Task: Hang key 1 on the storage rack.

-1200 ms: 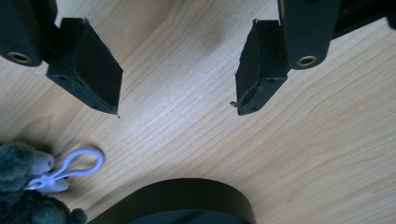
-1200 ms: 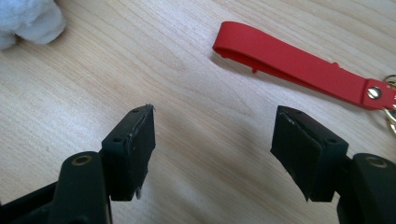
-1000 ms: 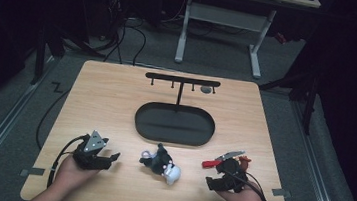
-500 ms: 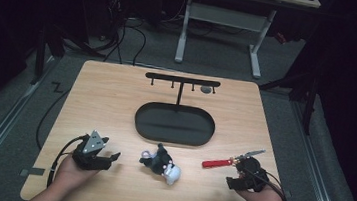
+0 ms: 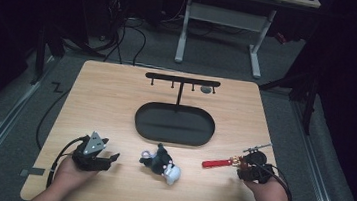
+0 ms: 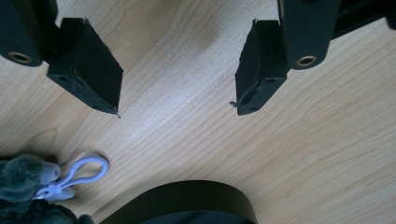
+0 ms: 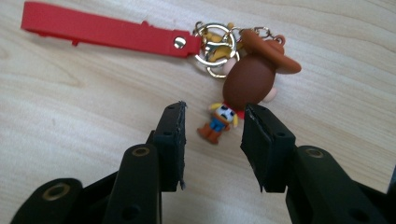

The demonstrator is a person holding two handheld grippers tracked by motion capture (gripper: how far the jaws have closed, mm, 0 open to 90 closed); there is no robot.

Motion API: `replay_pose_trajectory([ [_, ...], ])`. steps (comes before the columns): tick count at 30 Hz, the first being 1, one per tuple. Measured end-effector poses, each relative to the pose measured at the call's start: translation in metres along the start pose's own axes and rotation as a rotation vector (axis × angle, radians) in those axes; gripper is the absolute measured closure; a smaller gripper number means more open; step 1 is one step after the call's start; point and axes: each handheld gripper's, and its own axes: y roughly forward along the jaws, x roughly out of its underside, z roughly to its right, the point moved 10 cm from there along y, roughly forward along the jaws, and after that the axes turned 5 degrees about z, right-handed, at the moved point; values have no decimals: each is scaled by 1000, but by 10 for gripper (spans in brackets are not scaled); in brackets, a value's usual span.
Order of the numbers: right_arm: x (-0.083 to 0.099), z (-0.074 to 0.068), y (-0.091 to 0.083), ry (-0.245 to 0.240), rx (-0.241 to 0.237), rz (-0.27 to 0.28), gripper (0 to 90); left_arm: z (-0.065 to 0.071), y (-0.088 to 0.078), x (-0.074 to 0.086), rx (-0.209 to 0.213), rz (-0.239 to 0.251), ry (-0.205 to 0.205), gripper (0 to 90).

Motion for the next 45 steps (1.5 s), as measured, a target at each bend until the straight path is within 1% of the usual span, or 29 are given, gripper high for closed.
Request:
replay_pose_trajectory([
  [1,-2,1,1,5,-3,3,600,1,0,0,2,-1,2,323],
  [2,-4,3,4,17,5,11,595,1,1,0,2,0,2,323],
  [7,-12,10,12,68,24,1,523,0,2,-2,4,3,-1,324],
  [10,-14,13,17,75,41,-20,515,0,3,-2,10,2,0,326],
  [12,-14,13,20,71,46,-30,515,1,4,-3,14,6,-1,326],
  [14,-13,13,22,72,59,-50,508,1,6,-4,19,7,-1,327],
  [19,-15,14,26,69,66,-59,507,2,5,-5,23,9,6,326],
  [23,-17,15,29,72,51,-56,507,1,4,-6,21,16,4,327],
  [30,-16,16,36,74,38,-72,520,3,5,-7,28,13,12,332],
  [35,-18,15,38,83,5,-61,557,2,5,-7,26,12,11,333],
  [38,-18,16,38,105,-17,-54,599,2,4,-6,27,9,13,333],
  [40,-18,16,39,115,-29,-47,607,1,3,-6,24,13,8,333],
  [41,-19,16,39,115,-31,-48,609,0,3,-6,23,15,6,333],
  [45,-19,15,38,88,-14,-48,617,0,2,-6,19,11,5,333],
])
